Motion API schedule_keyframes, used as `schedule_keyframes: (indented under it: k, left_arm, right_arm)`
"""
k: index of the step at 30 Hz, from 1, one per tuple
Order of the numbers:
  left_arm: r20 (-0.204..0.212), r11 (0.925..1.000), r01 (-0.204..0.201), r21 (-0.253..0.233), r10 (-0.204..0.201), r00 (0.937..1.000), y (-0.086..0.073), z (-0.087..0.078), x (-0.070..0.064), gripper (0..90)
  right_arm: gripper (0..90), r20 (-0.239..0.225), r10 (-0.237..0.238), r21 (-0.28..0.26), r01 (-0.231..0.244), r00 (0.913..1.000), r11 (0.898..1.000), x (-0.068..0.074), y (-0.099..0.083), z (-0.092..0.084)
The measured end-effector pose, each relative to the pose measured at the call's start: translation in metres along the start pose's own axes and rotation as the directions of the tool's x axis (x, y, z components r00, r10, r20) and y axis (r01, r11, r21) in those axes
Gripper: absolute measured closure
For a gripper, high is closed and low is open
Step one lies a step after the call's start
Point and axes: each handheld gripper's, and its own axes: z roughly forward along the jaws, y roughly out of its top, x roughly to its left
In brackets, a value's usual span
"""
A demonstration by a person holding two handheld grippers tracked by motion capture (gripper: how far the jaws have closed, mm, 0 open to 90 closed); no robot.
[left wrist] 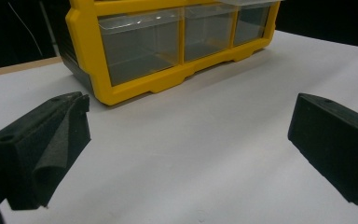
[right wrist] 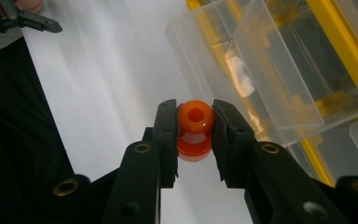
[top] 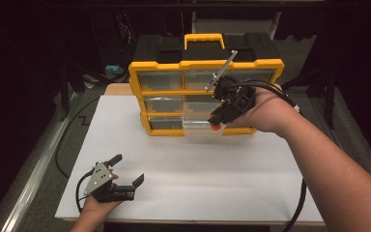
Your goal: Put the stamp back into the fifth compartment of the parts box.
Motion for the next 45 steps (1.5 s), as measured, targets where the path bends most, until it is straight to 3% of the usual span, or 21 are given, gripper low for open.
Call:
schedule_keyframes:
  k: [15, 45]
  left_arm:
    - [-0.001, 1.0, -0.002, 0.0, 0.002, 1.0, 0.0, 0.0, 0.0, 0.3]
    - [0.0, 1.0, 0.002, -0.005, -0.002, 1.0, 0.0, -0.001, 0.001, 0.3]
  right_arm:
    - [73.3, 0.004, 0.006, 0.005, -0.006, 1.0, 1.0, -0.011, 0.021, 0.013]
    - [73.3, 0.043, 0.041, 0.024, -0.042, 0.9982, 0.999, -0.038, 0.037, 0.034]
